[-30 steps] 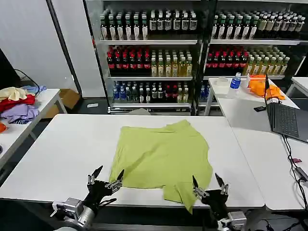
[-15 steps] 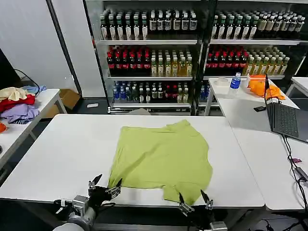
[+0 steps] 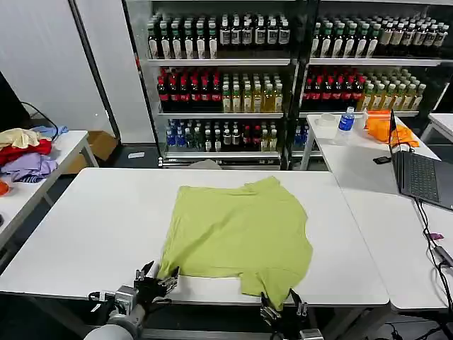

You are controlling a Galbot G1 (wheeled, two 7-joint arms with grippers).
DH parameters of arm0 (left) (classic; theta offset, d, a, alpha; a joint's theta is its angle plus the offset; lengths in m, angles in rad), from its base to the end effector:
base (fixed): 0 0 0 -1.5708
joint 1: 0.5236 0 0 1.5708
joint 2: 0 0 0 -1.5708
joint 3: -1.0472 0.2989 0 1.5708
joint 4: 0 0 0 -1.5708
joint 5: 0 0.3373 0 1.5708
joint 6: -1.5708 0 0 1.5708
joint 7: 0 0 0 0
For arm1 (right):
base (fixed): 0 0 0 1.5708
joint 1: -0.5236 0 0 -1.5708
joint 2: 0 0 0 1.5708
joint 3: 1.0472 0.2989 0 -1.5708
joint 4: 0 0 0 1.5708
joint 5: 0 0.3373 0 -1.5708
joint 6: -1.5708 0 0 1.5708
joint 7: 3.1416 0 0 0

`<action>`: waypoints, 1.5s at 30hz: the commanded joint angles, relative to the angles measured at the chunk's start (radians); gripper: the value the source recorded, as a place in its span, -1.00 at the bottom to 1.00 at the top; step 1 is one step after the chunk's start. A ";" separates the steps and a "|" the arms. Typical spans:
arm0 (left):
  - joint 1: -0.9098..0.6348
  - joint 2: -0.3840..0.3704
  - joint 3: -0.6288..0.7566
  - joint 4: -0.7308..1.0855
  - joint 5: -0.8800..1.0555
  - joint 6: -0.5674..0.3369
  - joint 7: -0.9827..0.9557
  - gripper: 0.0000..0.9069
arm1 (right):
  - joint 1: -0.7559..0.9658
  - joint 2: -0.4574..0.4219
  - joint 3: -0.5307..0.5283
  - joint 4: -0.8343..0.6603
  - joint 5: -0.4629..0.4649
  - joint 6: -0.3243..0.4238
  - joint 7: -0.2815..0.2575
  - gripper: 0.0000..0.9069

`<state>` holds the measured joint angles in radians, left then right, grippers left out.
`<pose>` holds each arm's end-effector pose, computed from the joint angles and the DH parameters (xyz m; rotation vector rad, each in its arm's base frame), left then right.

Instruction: Fold and organize the clothes.

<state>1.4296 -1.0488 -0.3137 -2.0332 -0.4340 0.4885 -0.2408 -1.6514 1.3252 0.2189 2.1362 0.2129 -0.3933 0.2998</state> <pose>0.2142 0.0195 -0.2586 -0.2148 -2.5972 -0.1646 0.1467 0.0541 -0.2658 0.1550 -2.6274 -0.0291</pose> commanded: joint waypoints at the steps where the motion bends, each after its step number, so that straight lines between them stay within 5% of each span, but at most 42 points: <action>1: -0.014 0.005 0.012 0.031 -0.012 0.002 0.010 -0.96 | 0.003 0.003 -0.009 -0.017 0.010 -0.009 0.005 -1.00; 19: 0.070 0.020 -0.037 -0.127 -0.067 -0.031 0.011 -0.96 | -0.028 -0.023 0.048 0.100 0.008 0.003 -0.028 -1.00; 26: 0.089 0.033 -0.075 -0.183 -0.096 -0.029 0.013 -0.96 | 0.012 -0.056 0.168 0.166 0.019 -0.002 -0.062 -1.00; 33: 0.030 0.057 -0.059 -0.139 -0.117 -0.037 0.013 -0.96 | 0.116 -0.126 0.199 0.128 0.049 -0.012 -0.071 -1.00; 45: -0.165 0.076 0.031 0.044 -0.115 -0.034 0.017 -0.96 | 0.369 -0.161 0.105 -0.039 0.054 -0.040 -0.081 -1.00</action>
<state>1.4109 -0.9814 -0.3369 -2.1122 -0.5424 0.4539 -0.2240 -1.4385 1.1886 0.3419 2.1765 0.2601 -0.4276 0.2212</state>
